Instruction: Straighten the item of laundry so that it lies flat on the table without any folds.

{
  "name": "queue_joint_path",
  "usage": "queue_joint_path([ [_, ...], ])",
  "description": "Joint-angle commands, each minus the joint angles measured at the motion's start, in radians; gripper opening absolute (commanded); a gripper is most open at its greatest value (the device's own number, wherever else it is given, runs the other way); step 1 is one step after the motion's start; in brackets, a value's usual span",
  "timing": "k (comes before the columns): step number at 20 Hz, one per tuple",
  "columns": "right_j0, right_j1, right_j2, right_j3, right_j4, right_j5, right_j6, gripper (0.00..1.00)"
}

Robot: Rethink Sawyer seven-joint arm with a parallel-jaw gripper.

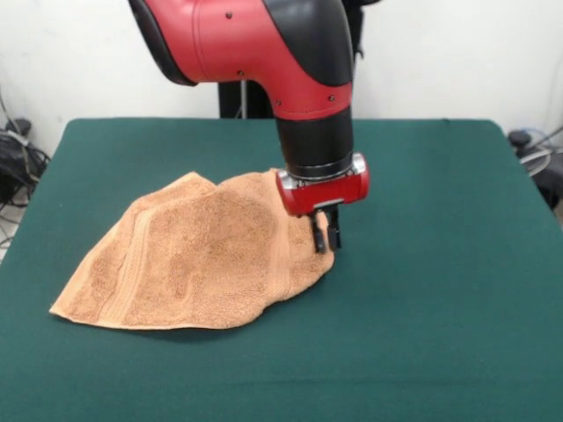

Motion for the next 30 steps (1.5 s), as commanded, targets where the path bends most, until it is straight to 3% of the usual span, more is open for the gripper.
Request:
queue_joint_path([
  [1,-0.009,0.010,0.073,0.034,-0.062,-0.068,0.113,1.00],
  [13,-0.014,0.008,0.079,0.034,-0.070,-0.063,0.110,1.00],
  [14,-0.017,0.009,0.082,0.036,-0.073,-0.070,0.110,0.00],
  [26,0.004,-0.042,0.021,0.092,-0.041,-0.017,0.156,0.00],
  [30,-0.023,-0.026,0.056,0.095,-0.053,-0.044,0.137,0.00],
])
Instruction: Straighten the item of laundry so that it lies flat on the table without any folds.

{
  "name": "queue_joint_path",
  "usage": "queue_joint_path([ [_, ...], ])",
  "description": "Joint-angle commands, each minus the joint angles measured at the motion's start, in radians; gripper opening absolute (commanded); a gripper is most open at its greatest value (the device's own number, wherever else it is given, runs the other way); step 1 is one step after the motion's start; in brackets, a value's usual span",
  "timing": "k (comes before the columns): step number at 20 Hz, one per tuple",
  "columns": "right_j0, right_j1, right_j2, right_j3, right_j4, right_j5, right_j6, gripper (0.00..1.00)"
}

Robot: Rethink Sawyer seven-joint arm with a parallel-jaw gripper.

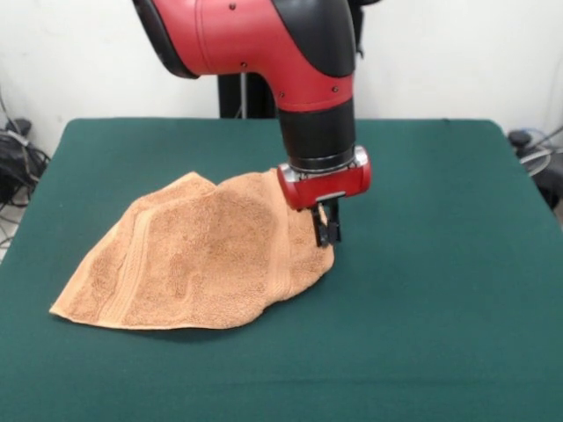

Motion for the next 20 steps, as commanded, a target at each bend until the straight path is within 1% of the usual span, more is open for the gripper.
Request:
queue_joint_path([
  [1,-0.020,-0.003,0.053,0.067,-0.034,-0.038,0.136,0.00],
  [2,-0.019,-0.003,0.052,0.064,-0.034,-0.041,0.135,0.00],
  [3,-0.020,-0.003,0.052,0.064,-0.035,-0.042,0.134,1.00],
  [18,-0.033,0.022,0.074,0.060,-0.033,-0.065,0.138,1.00],
  [20,-0.016,0.030,0.053,0.042,-0.046,-0.075,0.134,1.00],
])
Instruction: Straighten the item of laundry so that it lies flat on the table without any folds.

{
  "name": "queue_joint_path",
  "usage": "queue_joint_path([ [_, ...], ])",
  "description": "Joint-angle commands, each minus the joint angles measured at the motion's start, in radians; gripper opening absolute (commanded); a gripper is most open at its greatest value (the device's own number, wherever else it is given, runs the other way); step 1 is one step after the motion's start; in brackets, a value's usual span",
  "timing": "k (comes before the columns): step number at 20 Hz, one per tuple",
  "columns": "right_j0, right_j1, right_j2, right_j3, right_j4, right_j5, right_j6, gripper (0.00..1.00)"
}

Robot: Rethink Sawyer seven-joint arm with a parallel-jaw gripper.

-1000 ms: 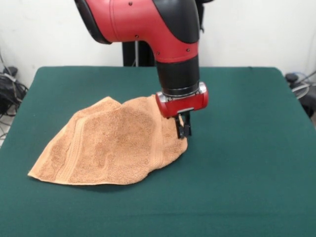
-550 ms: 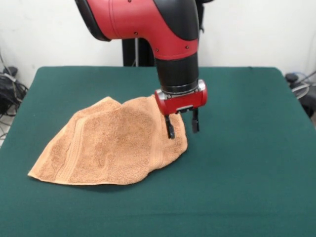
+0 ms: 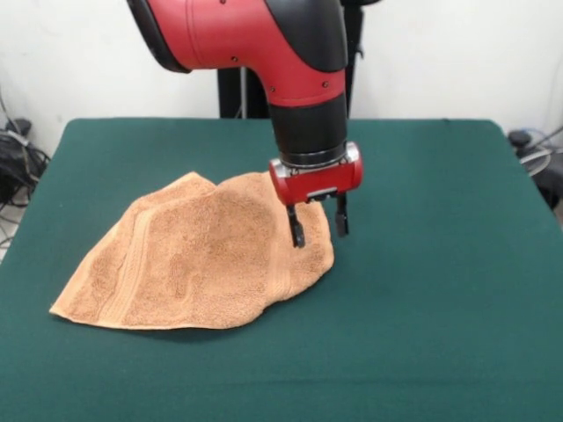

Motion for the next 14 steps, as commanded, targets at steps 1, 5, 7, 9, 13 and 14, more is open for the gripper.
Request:
queue_joint_path([
  [1,0.006,0.048,0.049,0.025,-0.050,-0.081,0.133,1.00],
  [5,-0.013,0.088,0.079,0.004,-0.058,-0.102,0.112,1.00],
  [7,-0.014,0.098,0.079,0.000,-0.057,-0.103,0.111,1.00],
  [9,-0.013,0.097,0.077,0.003,-0.055,-0.106,0.114,1.00],
  [13,-0.017,0.101,0.079,0.006,-0.056,-0.110,0.112,1.00],
  [14,-0.018,0.102,0.079,0.006,-0.056,-0.111,0.111,1.00],
])
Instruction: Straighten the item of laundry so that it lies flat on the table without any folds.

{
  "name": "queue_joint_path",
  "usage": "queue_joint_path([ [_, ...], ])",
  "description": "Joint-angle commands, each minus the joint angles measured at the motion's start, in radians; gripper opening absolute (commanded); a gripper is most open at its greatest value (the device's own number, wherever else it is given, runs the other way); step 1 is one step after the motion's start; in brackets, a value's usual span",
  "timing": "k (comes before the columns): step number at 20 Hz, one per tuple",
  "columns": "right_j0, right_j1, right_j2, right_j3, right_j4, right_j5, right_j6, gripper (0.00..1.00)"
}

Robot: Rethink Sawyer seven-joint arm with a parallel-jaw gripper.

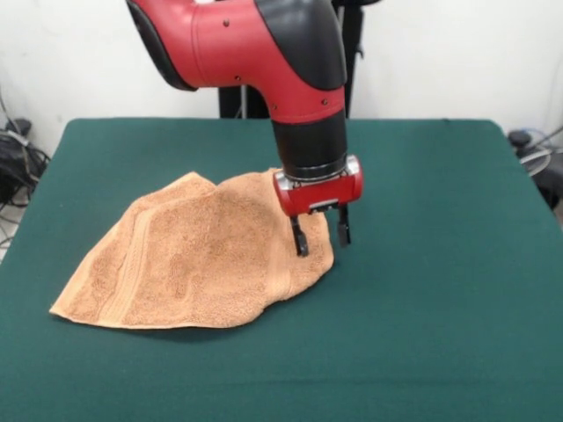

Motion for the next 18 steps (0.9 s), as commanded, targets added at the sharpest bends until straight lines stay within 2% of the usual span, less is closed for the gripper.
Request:
queue_joint_path([
  [1,-0.013,0.042,0.079,0.008,-0.057,-0.057,0.112,1.00],
  [8,-0.024,0.043,0.067,0.036,-0.069,-0.066,0.123,1.00],
  [18,-0.043,0.097,0.085,0.018,-0.073,-0.068,0.110,1.00],
])
